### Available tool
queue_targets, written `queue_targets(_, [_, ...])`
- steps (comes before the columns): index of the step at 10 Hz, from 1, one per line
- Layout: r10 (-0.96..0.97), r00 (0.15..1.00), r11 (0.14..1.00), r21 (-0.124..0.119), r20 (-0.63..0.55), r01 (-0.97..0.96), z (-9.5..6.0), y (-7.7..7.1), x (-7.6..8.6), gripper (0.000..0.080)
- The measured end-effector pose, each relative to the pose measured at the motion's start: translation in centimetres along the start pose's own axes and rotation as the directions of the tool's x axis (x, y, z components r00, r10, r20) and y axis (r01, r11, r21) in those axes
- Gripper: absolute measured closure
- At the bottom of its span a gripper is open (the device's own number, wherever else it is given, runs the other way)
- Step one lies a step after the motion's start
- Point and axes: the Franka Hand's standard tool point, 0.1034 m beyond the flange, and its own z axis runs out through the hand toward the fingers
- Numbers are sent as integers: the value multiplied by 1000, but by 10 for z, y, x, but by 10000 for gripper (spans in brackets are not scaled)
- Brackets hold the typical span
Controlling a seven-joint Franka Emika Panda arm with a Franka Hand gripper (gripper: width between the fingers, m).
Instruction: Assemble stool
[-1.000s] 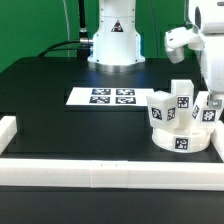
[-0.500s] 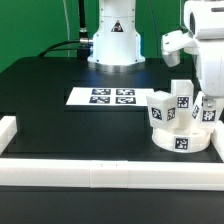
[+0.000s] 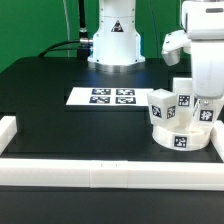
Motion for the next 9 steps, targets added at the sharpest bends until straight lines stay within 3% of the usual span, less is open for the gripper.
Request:
queue_targets(1, [73,997,997,10,6,-73,-1,-1,0,462])
queue_targets(5, [330,944,944,6,7,-330,-1,2,-3,462])
queue_targets(9, [581,814,814,0,6,-581,-1,5,-7,461])
